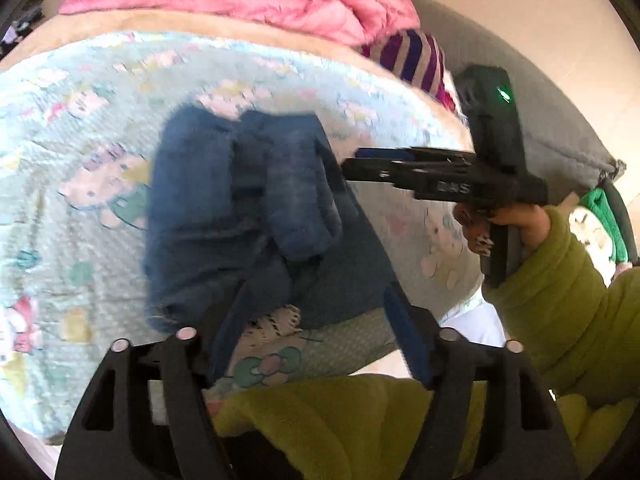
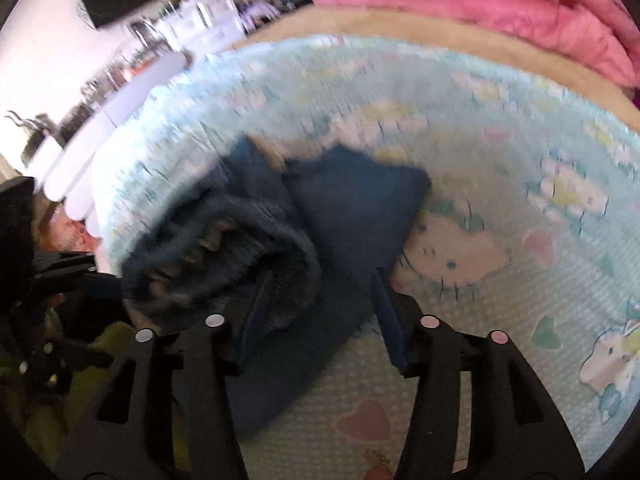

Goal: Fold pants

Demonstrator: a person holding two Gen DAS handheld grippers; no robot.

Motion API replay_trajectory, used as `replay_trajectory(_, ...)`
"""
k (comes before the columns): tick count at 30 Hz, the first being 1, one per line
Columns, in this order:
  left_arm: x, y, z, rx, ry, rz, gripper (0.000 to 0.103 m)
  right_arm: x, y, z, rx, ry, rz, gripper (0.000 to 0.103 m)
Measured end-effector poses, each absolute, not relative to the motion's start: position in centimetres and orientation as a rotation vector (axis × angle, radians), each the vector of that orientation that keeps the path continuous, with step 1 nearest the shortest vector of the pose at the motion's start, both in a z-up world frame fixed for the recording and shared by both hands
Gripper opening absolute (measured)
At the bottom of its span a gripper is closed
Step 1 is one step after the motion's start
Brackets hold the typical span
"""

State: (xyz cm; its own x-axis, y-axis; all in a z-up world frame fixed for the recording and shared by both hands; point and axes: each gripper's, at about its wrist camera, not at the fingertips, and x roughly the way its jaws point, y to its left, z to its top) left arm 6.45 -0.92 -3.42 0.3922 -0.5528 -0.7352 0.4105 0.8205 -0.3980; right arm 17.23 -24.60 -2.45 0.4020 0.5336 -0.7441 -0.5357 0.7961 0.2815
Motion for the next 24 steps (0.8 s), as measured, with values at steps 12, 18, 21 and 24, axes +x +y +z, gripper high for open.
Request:
replay_trajectory(12, 7.9, 4.0, -4.5, -0.176, 1.014, -0.357, 0.052, 17.4, -17.6, -2.1, -0.189, 0.943, 0.753, 0.044)
replay_trajectory(18, 7.6, 4.8, -4.5, -0.18, 1.008, -0.347, 0.052, 15.8, -19.1, -3.5, -0.222, 0.944, 0.726, 0.043)
replay_trajectory(21, 7.9, 5.0, -3.8, -0.184, 0.991, -0.34, 0.058, 13.9, -20.2, -1.2, -0.199, 0.843, 0.79, 0.051)
replay_trajectory(24, 8.6, 5.1, -2.9, -0.169, 0.972, -0.309, 0.075, 11.9, -20.7, 0.5, -0.227, 0.789, 0.848, 0.052)
